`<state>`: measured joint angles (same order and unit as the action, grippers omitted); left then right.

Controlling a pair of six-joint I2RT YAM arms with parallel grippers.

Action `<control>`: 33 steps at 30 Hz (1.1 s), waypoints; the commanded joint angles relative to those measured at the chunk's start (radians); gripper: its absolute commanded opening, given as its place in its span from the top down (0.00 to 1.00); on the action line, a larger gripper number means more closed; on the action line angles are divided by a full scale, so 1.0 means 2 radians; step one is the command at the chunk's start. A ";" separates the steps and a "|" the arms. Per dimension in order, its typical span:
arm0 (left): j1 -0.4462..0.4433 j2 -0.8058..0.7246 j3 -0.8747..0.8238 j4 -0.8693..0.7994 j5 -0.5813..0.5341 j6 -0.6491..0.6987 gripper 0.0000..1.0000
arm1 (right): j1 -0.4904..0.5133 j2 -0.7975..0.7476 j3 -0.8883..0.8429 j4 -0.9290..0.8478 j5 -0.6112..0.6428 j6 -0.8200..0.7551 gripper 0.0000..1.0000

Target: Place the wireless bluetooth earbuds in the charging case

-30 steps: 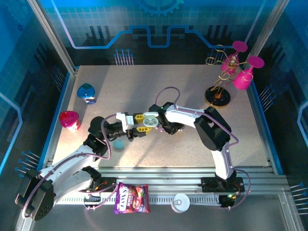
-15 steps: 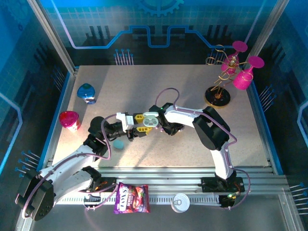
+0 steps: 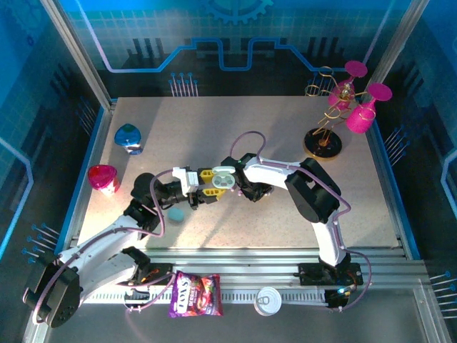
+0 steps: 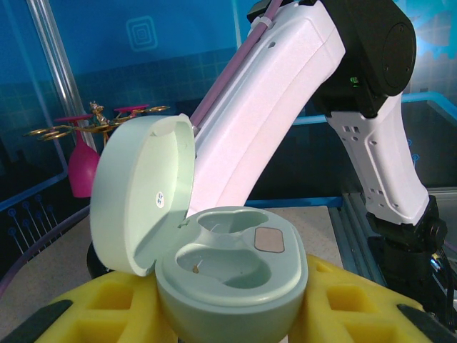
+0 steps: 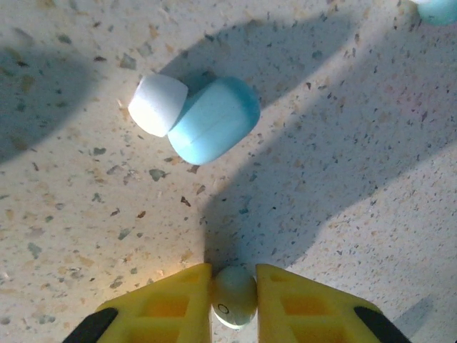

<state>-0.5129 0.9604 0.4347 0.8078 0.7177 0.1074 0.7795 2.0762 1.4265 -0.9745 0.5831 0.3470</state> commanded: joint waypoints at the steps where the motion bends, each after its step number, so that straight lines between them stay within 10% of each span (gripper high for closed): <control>1: 0.002 -0.002 -0.002 0.003 -0.004 0.005 0.80 | -0.004 0.004 -0.013 0.003 0.001 -0.002 0.84; 18: 0.001 0.000 -0.004 0.007 -0.005 0.001 0.80 | -0.118 -0.215 -0.162 0.171 -0.290 0.114 0.86; 33: 0.000 0.019 -0.010 0.028 -0.003 -0.008 0.81 | -0.191 -0.218 -0.214 0.250 -0.497 0.156 0.88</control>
<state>-0.5133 0.9897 0.4313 0.8181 0.7177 0.1040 0.4244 1.6306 1.0130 -0.5228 -0.2771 0.6376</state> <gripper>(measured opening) 0.369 0.122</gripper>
